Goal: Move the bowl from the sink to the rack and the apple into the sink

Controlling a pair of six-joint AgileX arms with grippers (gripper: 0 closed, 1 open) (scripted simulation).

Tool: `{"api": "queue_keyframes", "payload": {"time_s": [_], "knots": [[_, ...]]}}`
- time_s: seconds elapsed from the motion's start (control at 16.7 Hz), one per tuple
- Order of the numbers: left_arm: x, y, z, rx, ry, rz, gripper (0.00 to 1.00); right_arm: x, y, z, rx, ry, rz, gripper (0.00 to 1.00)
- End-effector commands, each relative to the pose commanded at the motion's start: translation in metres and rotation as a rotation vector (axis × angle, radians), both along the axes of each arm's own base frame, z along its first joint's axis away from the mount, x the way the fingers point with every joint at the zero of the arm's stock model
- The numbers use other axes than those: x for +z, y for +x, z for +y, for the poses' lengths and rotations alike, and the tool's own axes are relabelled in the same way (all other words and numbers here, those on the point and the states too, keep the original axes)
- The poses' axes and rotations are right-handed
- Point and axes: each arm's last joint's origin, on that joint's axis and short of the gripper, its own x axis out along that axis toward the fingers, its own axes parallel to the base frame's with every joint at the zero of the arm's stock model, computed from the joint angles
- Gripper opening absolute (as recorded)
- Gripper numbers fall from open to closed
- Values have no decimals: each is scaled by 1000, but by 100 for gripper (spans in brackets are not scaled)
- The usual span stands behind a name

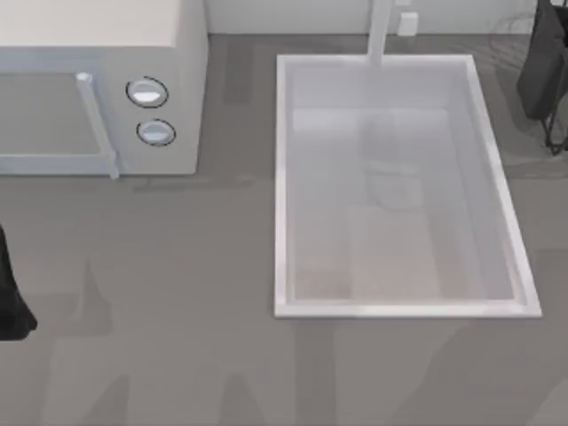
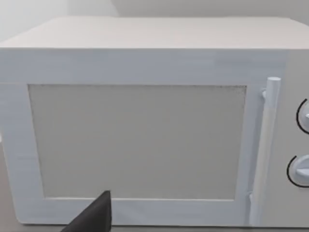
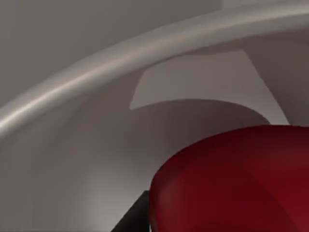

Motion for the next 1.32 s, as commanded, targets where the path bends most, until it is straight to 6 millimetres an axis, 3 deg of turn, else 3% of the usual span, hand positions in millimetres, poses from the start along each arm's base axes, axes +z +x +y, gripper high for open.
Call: {"api": "queue_keyframes", "payload": {"time_s": [0.6, 1.02, 1.32], "knots": [[0, 0, 0, 0, 0, 0, 100, 93, -1, 1, 1, 3, 5, 0], [0, 0, 0, 0, 0, 0, 100, 92, 3, 5, 16, -16, -10, 0], [0, 0, 0, 0, 0, 0, 100, 79, 28, 41, 105, -155, -182, 0]]}}
